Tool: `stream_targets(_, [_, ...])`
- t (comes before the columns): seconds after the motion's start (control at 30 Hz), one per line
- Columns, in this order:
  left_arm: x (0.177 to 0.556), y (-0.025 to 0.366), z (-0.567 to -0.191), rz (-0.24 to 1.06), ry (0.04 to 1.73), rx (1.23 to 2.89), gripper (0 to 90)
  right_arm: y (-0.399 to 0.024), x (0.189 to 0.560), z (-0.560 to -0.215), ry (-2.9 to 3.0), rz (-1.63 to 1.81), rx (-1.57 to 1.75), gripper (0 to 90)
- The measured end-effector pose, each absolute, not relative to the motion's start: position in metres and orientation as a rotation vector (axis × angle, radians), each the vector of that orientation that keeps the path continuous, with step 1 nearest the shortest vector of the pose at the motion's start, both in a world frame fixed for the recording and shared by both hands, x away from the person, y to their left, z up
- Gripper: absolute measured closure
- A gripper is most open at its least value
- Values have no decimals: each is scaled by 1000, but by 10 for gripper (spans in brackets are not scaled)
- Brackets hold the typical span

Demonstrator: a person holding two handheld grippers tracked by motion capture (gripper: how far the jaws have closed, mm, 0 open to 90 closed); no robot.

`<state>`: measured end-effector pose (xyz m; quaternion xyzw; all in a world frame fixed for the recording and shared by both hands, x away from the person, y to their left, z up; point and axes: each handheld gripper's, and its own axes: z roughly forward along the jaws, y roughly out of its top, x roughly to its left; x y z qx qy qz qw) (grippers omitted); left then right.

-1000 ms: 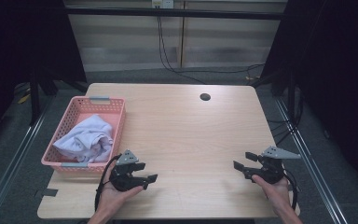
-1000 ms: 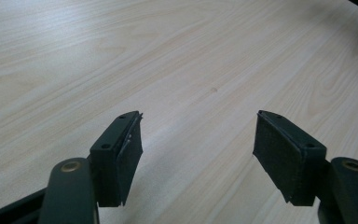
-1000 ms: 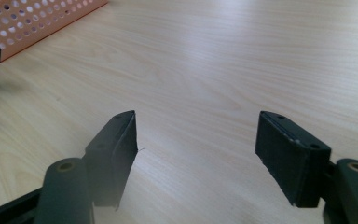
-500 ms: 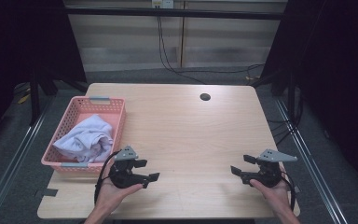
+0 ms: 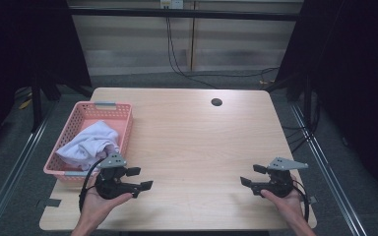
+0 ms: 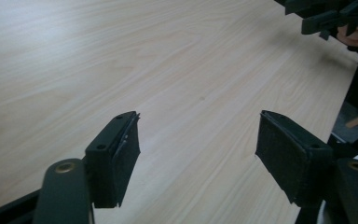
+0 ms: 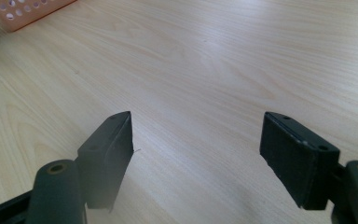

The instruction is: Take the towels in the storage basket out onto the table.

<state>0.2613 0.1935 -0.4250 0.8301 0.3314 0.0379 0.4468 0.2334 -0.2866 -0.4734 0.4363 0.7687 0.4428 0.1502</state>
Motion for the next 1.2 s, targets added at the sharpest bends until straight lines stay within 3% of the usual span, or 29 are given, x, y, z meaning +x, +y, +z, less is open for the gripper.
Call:
stream_targets(0.23, [266, 210, -410, 189, 819, 2120, 286, -287, 234, -473, 2197, 1272, 1261, 255])
stream_targets(0.5, [291, 247, -393, 259, 959, 2052, 211, -283, 234, -475, 2226, 1285, 1237, 252])
stream_targets(0.83, [320, 297, -383, 370, 1105, 2040, 196, -279, 235, -476, 2251, 1282, 1233, 241])
stream_targets(1.2, [366, 333, -388, 356, 1214, 2058, 165, -274, 236, -478, 2279, 1270, 1215, 233])
